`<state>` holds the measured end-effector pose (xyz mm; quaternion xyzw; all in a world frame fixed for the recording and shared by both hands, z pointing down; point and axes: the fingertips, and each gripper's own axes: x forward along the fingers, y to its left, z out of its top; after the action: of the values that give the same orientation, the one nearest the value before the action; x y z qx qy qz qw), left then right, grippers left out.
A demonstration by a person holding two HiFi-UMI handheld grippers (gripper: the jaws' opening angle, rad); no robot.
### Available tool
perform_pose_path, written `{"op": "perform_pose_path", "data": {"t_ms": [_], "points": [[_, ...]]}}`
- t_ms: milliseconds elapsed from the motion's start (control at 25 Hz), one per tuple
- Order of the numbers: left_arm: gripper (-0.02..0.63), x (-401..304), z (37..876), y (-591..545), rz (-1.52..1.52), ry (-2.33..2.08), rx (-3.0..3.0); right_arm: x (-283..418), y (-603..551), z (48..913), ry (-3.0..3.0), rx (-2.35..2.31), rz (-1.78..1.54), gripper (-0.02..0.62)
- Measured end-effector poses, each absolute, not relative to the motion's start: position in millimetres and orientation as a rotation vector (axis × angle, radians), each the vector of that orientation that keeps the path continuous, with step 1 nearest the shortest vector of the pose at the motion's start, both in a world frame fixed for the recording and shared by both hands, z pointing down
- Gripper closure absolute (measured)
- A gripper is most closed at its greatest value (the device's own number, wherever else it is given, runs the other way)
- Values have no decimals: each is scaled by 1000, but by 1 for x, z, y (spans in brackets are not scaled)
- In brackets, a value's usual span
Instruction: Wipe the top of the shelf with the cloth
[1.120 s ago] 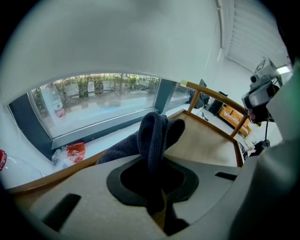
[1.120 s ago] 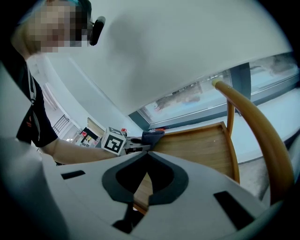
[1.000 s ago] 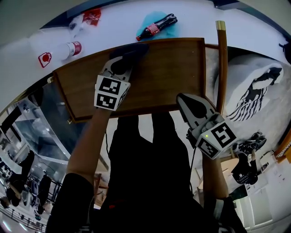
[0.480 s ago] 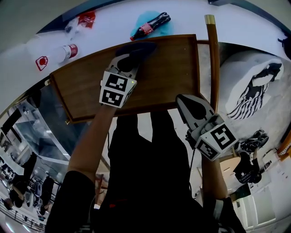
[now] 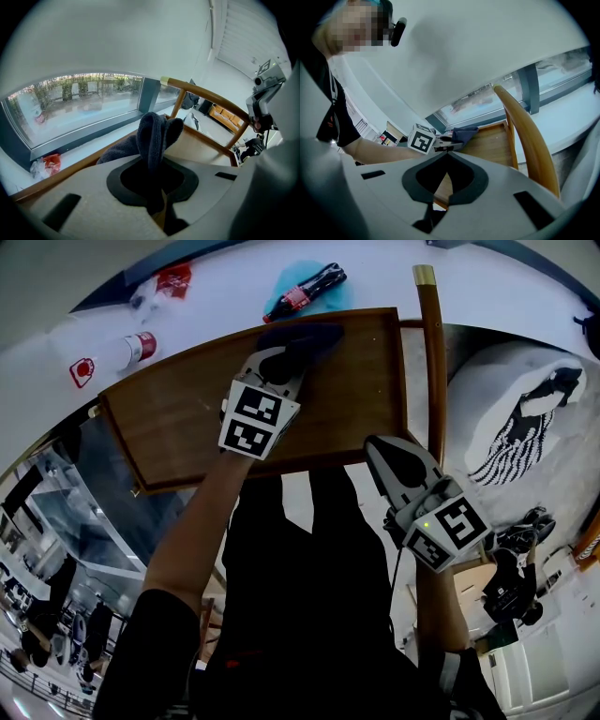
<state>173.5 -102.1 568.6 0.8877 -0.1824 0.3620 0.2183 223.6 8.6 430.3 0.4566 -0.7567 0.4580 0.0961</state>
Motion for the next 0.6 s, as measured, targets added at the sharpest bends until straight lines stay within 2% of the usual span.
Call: {"op": "perform_pose_path", "data": {"t_ms": [600], "points": [[552,212,567,-94,1000,-421,2489,233,13,429,-2241,1366,1364,591]]}}
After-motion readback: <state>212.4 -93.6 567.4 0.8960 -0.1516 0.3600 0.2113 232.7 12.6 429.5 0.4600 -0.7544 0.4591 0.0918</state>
